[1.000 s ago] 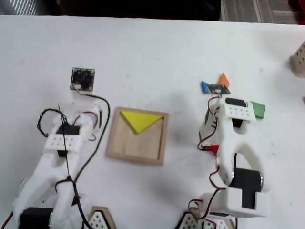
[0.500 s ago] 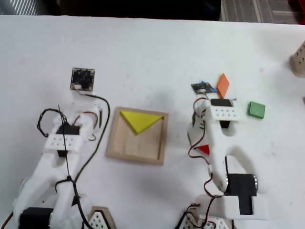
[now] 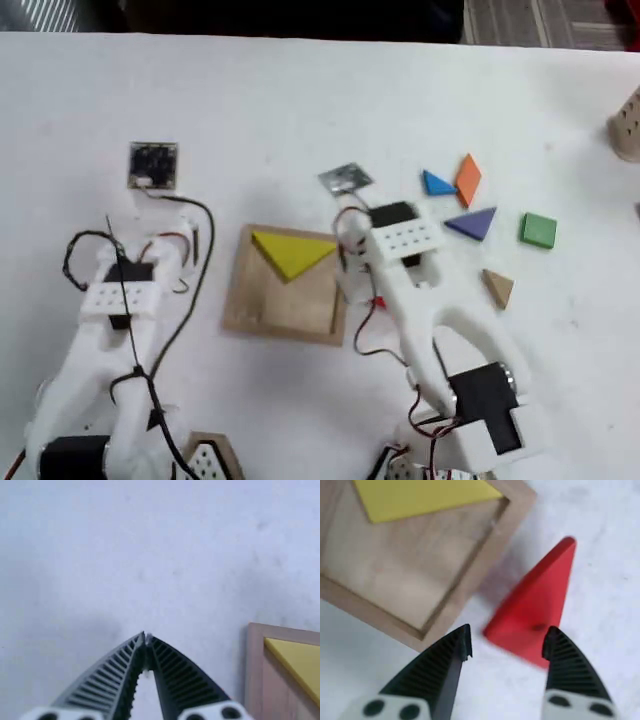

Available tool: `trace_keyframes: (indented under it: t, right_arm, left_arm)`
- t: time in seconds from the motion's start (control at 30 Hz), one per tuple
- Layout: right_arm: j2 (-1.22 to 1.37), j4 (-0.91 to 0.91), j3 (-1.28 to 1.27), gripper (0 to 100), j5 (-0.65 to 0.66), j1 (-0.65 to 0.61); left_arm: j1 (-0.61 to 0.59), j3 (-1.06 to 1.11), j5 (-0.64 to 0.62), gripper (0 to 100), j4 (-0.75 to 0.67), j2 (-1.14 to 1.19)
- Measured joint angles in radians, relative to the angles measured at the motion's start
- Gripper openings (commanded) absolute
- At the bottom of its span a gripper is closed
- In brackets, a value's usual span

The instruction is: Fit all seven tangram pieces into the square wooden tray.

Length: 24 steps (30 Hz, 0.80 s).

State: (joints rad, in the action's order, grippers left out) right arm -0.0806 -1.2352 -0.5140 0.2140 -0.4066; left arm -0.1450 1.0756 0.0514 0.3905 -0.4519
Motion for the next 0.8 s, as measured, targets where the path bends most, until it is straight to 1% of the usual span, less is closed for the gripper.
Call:
trace_keyframes:
  t: [0.27,0.33,0.43,0.63,0.7,0.8]
  right_arm:
    - [0.0,0.025,0.068,19.5,0.0,-0.16]
    - [0.0,0.041,0.068,19.7,0.0,-0.173]
    - [0.0,0.043,0.068,19.7,0.0,-0.155]
    - [0.0,0.043,0.068,20.6,0.0,-0.06]
    - [0.0,0.043,0.068,25.0,0.0,-0.035]
    - [0.0,0.057,0.068,35.1,0.0,-0.015]
  left_arm:
    - [-0.081,-0.006,-0.003,2,0.0,0.0]
    - [-0.101,-0.006,-0.032,2,0.0,0.0]
    - [-0.117,-0.018,-0.063,2,0.0,0.0]
    - [-0.117,-0.023,-0.063,2,0.0,0.0]
    - [-0.114,-0.023,-0.063,3,0.0,0.0]
    - [-0.104,-0.023,-0.063,7,0.0,0.0]
